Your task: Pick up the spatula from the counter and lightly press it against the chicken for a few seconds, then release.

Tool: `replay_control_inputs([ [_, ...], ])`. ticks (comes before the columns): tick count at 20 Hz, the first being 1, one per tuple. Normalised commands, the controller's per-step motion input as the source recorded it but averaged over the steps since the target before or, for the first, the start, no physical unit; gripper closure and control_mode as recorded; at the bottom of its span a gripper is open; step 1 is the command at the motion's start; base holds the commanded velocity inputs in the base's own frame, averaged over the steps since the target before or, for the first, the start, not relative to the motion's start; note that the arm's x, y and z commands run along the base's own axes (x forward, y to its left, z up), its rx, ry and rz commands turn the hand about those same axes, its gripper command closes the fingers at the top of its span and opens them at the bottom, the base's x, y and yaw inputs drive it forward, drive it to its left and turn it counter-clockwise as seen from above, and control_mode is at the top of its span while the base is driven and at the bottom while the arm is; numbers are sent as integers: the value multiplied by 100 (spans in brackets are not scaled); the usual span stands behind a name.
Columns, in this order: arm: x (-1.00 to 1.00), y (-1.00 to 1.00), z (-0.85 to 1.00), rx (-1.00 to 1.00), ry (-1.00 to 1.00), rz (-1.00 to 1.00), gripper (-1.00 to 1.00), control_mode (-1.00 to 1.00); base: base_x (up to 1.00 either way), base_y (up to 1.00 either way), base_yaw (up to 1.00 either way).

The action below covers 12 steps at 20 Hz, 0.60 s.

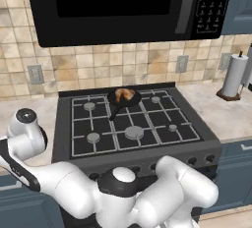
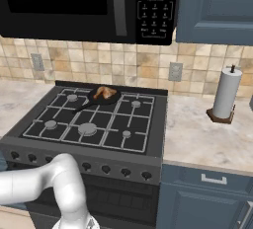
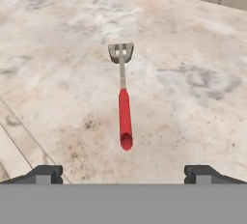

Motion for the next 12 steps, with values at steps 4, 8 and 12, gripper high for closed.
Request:
replay_control_inputs([
  [4, 22, 16, -8, 0, 3, 0, -100, -100, 0, 0, 0],
  [8, 24, 19, -7, 0, 4, 0, -100, -100, 0, 0, 0],
  [12, 24, 28, -10, 0, 6, 0, -100, -100, 0, 0, 0],
])
